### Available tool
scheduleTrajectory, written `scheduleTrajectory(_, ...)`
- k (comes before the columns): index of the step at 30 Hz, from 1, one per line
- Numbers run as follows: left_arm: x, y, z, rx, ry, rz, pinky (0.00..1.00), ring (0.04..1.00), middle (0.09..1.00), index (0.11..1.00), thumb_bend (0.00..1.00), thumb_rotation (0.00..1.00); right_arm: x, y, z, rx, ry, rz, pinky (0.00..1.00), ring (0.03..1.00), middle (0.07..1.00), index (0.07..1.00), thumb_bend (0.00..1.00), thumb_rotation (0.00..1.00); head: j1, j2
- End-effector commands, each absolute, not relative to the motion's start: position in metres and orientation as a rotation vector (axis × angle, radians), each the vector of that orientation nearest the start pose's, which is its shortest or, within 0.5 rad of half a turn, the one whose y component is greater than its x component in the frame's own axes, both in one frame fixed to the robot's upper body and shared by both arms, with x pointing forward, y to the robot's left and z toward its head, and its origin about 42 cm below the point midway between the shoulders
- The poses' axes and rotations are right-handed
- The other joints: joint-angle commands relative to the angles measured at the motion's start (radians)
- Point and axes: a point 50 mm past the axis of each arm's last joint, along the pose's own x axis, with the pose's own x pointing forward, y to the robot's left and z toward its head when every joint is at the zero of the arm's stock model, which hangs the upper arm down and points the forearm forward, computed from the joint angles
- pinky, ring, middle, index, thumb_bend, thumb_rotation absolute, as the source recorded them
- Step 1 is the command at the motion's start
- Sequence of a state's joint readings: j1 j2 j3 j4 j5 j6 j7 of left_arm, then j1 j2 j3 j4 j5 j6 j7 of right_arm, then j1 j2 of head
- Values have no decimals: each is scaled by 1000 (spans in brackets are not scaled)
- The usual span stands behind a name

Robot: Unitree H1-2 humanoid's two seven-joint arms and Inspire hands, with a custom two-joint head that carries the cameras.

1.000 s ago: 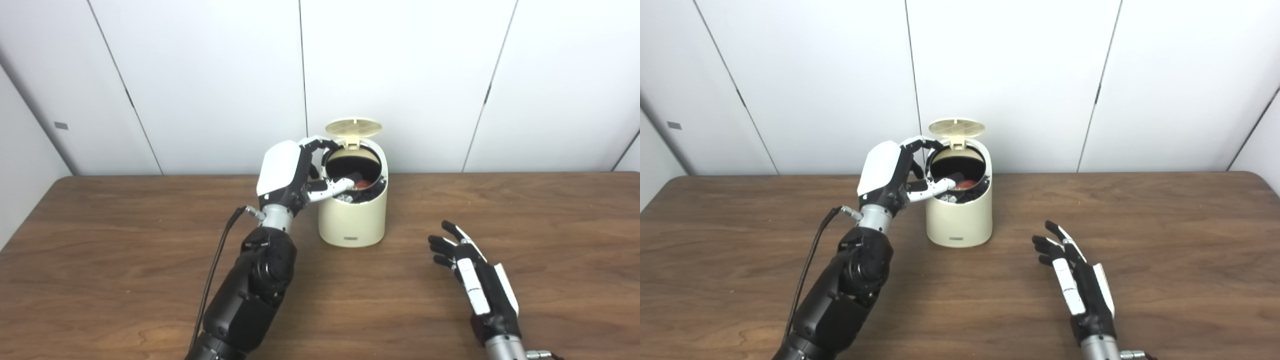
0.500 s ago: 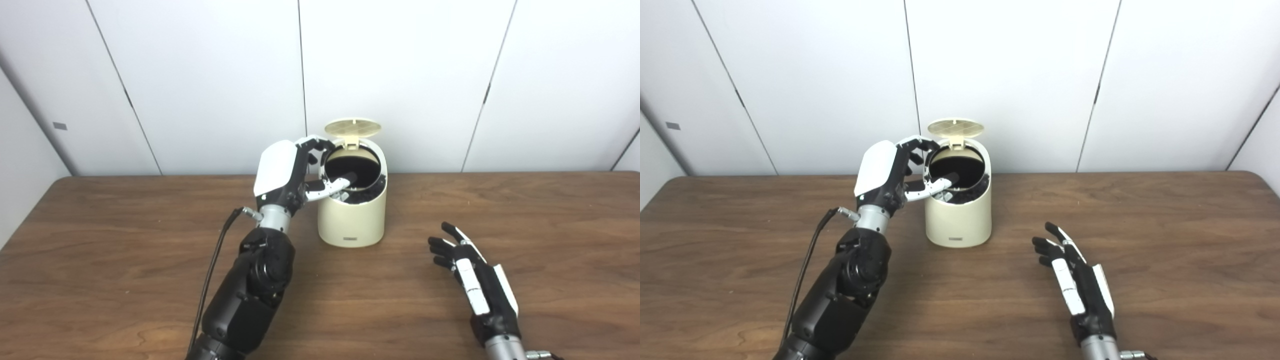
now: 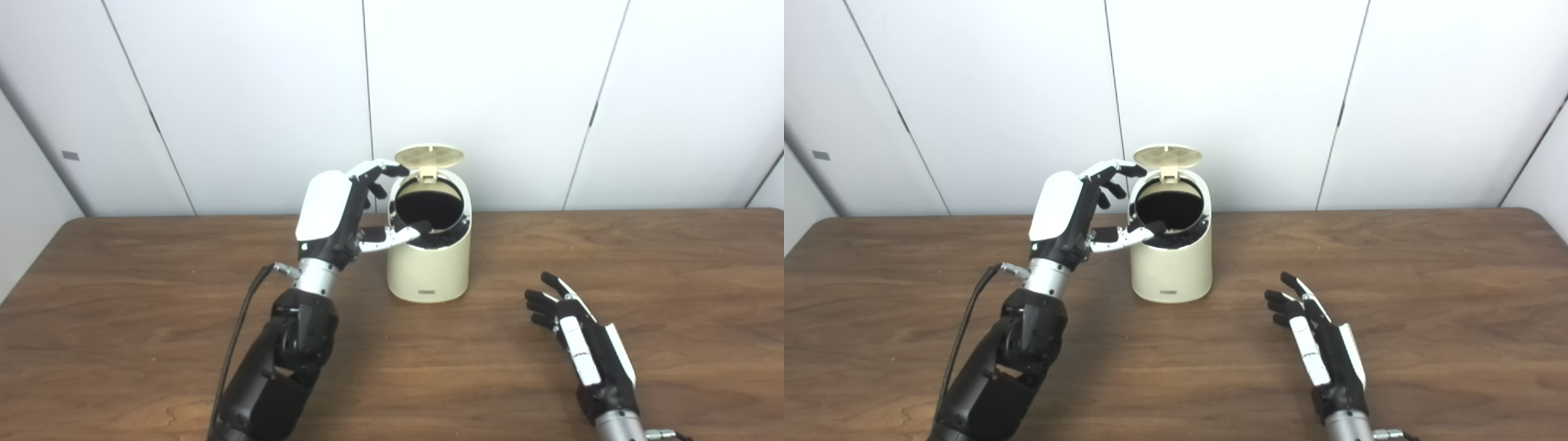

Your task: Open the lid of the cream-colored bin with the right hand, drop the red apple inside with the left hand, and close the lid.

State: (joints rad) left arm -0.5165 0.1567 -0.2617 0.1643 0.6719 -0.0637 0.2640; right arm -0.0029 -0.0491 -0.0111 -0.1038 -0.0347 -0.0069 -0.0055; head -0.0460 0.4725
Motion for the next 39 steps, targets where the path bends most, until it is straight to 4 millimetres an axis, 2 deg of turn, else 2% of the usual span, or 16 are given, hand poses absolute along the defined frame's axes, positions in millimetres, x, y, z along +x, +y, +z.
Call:
scheduleTrajectory(1, 418, 164, 250, 833, -681, 29, 459, 599, 734, 698, 902, 339, 291, -229, 139, -71, -187, -17, 790, 799, 779, 875, 534, 897, -3, -5)
scheduleTrajectory(6, 409, 184, 239, 832, -627, 52, 459, 615, 748, 718, 932, 421, 291, -232, 140, -61, -187, -23, 802, 802, 779, 875, 566, 906, -1, -3)
scheduleTrajectory(9, 403, 195, 231, 788, -601, 70, 440, 578, 713, 717, 886, 441, 291, -234, 141, -63, -196, -24, 797, 801, 778, 874, 565, 908, -4, -2)
scheduleTrajectory(11, 399, 203, 226, 751, -576, 81, 424, 556, 714, 733, 783, 462, 290, -234, 143, -64, -202, -27, 786, 793, 774, 867, 570, 914, -5, -3)
scheduleTrajectory(16, 383, 222, 210, 657, -564, 102, 448, 557, 710, 739, 615, 544, 291, -233, 154, -82, -232, -26, 797, 815, 789, 855, 571, 919, -5, -5)
scheduleTrajectory(20, 369, 237, 200, 574, -519, 122, 498, 609, 712, 743, 482, 646, 302, -233, 166, -84, -291, -15, 809, 848, 822, 877, 571, 923, -9, -5)
scheduleTrajectory(22, 361, 242, 196, 511, -471, 126, 488, 584, 701, 748, 414, 680, 309, -234, 172, -102, -331, -8, 818, 862, 834, 883, 549, 923, -12, -3)
scheduleTrajectory(24, 354, 246, 194, 443, -423, 102, 487, 566, 690, 765, 359, 763, 317, -233, 178, -135, -370, -4, 803, 866, 836, 875, 534, 927, -12, -3)
scheduleTrajectory(26, 346, 249, 192, 359, -372, 69, 545, 624, 724, 804, 394, 856, 323, -230, 186, -153, -387, -5, 812, 886, 857, 875, 546, 921, -12, 0)
scheduleTrajectory(30, 331, 256, 184, 306, -296, 20, 689, 745, 814, 881, 502, 956, 339, -221, 206, -187, -420, 9, 874, 942, 927, 907, 589, 902, -19, 2)
scheduleTrajectory(32, 325, 257, 177, 299, -262, -4, 783, 813, 872, 923, 572, 991, 349, -216, 220, -233, -452, 14, 858, 936, 946, 917, 574, 897, -25, 4)
scheduleTrajectory(36, 313, 255, 164, 251, -209, -44, 899, 922, 962, 985, 578, 1000, 366, -206, 253, -366, -499, 14, 851, 933, 958, 934, 560, 944, -34, 8)
scheduleTrajectory(38, 309, 254, 160, 237, -193, -52, 938, 962, 990, 996, 563, 1000, 373, -201, 269, -396, -518, 19, 846, 913, 938, 931, 538, 944, -36, 8)
scheduleTrajectory(39, 308, 253, 157, 231, -186, -58, 949, 976, 996, 999, 542, 1000, 378, -197, 277, -412, -528, 22, 841, 882, 934, 920, 536, 913, -38, 9)
